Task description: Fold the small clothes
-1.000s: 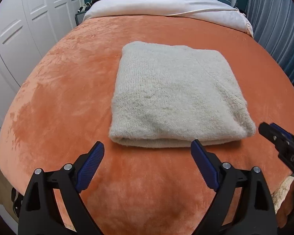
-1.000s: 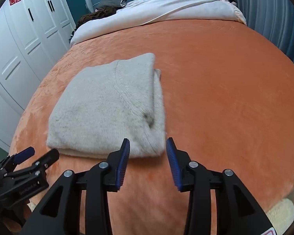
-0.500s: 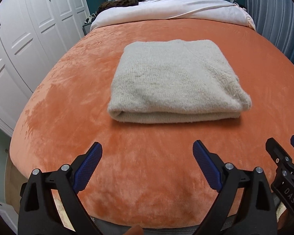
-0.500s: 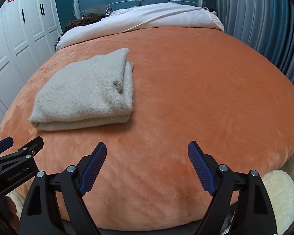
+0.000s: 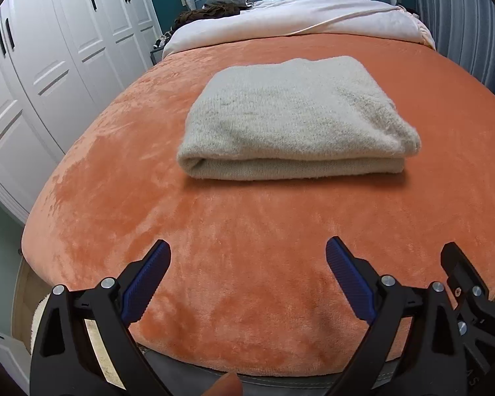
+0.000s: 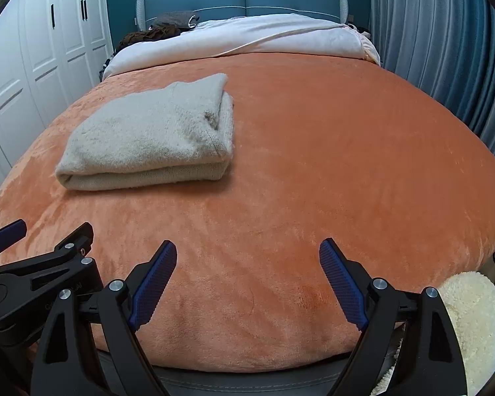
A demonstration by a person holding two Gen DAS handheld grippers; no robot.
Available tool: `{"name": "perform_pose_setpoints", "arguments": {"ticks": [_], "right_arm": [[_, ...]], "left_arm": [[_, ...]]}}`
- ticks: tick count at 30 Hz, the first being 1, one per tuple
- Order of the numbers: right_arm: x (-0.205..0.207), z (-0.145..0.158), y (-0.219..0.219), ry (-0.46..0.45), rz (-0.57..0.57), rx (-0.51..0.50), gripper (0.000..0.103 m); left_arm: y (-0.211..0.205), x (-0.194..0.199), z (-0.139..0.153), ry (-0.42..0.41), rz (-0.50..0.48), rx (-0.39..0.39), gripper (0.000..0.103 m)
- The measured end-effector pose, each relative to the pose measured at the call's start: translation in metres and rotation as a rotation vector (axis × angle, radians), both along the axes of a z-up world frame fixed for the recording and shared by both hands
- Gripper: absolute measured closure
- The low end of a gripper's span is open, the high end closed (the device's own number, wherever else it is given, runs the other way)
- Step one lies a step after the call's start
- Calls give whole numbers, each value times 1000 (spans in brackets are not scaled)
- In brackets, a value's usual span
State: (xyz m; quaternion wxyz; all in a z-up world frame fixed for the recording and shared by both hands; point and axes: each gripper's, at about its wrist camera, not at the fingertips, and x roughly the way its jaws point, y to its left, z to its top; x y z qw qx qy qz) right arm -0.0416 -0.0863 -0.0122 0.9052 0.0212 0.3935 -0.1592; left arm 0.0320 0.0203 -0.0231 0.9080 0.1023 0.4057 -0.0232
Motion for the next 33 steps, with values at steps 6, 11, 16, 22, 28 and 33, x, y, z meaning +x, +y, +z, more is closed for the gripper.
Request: {"name": "perform_pose_setpoints", "arguments": {"ticks": [6,11,16,22,28,33], "right_arm": [[5,-26,-6,-1,11,-2,17],[13,-48,-10,27,-10,31,17],[24,-45,-6,30,11,26,17],[31,-47,5,27,15,36,17],[33,-50,12,24,15,20,17],[32,-49,13,18,12,25,17]], "left_arm": [[1,3,-26,-19,-4,-6,10],[5,9,-43,-19,8,-11,11],[12,12,-40,-35,29,-14,11],[21,18,-41,-30,49,-23,11],[23,16,-42,-58,59,-5,11],[25,18,-42,-58,62,-17,11]]}}
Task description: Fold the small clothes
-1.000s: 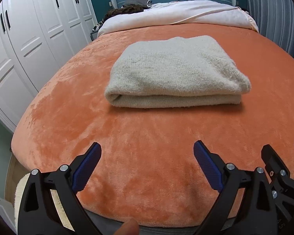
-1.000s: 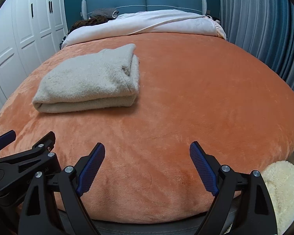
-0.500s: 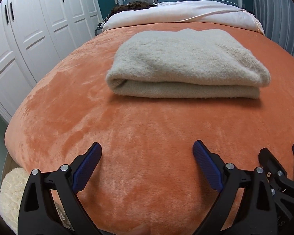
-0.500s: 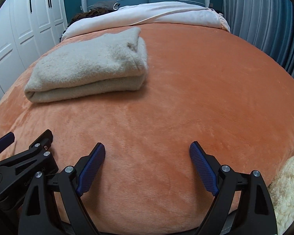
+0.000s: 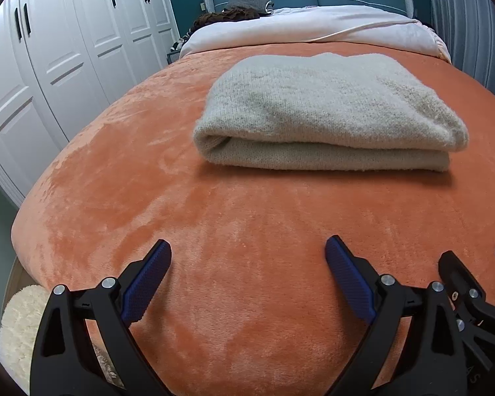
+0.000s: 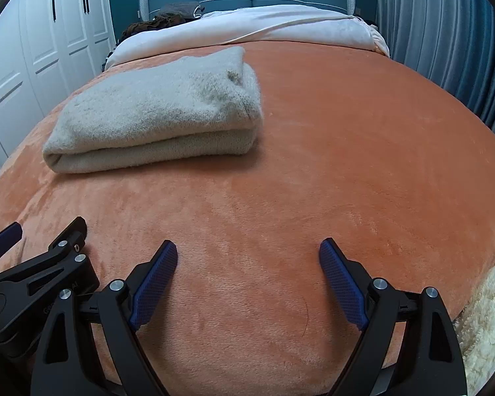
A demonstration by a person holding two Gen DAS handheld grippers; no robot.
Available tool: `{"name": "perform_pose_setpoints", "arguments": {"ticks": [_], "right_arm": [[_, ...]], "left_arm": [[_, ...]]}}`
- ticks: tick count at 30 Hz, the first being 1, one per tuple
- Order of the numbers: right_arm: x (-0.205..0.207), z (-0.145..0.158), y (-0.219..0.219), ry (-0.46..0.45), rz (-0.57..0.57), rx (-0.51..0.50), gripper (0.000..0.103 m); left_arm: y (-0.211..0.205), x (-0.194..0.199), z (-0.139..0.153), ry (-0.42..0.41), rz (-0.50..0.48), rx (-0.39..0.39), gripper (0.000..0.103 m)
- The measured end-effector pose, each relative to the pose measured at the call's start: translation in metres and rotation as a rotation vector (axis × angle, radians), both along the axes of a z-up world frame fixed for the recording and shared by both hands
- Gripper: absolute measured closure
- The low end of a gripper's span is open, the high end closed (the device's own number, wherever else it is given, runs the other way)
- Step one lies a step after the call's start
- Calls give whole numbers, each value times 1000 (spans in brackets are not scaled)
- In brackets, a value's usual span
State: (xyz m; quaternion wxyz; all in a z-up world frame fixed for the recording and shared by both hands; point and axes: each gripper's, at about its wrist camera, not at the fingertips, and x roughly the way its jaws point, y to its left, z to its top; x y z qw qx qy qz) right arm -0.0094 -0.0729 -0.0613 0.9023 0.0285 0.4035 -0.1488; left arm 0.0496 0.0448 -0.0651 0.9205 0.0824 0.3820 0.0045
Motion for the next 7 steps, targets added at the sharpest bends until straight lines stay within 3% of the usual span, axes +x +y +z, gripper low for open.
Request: {"name": "perform_pose_setpoints", "arguments": {"ticks": [7], "right_arm": [[0,-2,0,-8,5,-4,17]], "left_arm": [[1,-1,-1,0,11,-1,11]]}}
